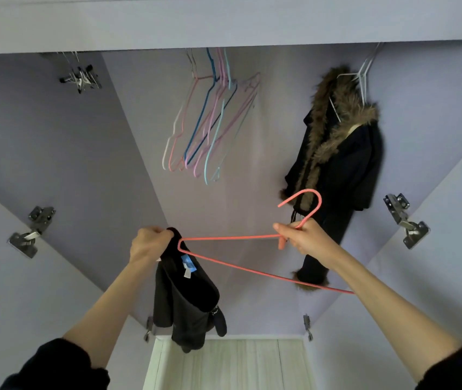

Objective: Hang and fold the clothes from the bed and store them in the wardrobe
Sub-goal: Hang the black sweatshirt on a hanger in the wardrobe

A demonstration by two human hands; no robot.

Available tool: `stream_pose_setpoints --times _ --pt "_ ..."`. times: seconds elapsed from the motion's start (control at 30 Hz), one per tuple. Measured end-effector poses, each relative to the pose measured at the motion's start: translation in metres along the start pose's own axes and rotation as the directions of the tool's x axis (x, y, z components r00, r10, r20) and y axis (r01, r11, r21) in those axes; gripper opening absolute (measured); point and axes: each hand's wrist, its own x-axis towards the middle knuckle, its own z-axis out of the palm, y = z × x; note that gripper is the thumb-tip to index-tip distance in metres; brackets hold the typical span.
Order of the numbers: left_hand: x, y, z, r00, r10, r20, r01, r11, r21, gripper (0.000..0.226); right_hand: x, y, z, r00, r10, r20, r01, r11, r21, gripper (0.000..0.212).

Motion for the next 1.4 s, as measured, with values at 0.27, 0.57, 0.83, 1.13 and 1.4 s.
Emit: stream_pose_setpoints --times 0.27,0.57,0.83,1.13,1.4 --pt "-0.025 0.034 0.009 0.971 0.241 -0.003 -0.235 0.947 0.219 0.005 0.0 -0.029 0.037 0.99 -0.14 0.005 0.139 0.973 -0.183 0.042" --pt "-0.054 0.06 0.008 0.63 0.723 0.284 -0.763 0.506 0.403 0.019 0.006 -0.06 0.076 0.947 -0.198 -0.251 0.219 0.974 0.056 0.055" --pt "-0.055 0.066 -0.003 0.41 0.849 0.333 -0.897 0.309 0.317 0.021 0.001 -0.077 0.062 0.928 -0.237 -0.288 0.278 0.954 0.11 0.048" --pt "-0.04 0.071 -0.034 0.387 0.905 0.174 -0.878 0.304 0.369 0.021 -0.011 -0.038 0.066 0.822 -0.562 -0.094 0.529 0.814 -0.239 0.035" --pt "-0.04 0.08 -0.069 0.361 0.932 0.03 -0.863 0.322 0.389 0.021 0.032 0.016 0.07 0.967 0.012 0.255 0.189 0.638 -0.746 0.054"
